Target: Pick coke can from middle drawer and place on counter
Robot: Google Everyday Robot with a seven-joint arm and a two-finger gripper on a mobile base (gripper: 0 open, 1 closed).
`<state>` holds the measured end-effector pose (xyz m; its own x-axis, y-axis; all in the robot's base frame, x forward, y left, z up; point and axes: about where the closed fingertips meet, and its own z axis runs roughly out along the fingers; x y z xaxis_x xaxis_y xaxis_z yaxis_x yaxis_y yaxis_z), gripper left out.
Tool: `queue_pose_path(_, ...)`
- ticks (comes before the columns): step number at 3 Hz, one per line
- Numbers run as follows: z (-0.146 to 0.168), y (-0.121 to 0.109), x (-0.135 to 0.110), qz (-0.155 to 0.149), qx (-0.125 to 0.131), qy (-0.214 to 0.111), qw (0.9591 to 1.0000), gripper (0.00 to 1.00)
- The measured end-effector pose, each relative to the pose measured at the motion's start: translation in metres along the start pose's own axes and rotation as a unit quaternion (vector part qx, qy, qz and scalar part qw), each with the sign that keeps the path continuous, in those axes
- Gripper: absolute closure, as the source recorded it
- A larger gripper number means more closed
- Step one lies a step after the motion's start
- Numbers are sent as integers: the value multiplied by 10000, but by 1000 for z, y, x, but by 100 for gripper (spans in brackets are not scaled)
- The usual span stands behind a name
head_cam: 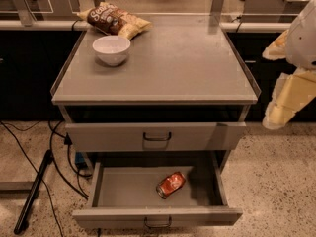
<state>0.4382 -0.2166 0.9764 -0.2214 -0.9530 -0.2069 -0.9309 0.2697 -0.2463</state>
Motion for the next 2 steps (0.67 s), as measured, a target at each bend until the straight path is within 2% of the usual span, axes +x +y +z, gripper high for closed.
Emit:
queue_pose_path(1,18,5,4,50,-55,-67,9999,43)
queue_pose_path(2,63,26,6,74,-288,-319,9990,72)
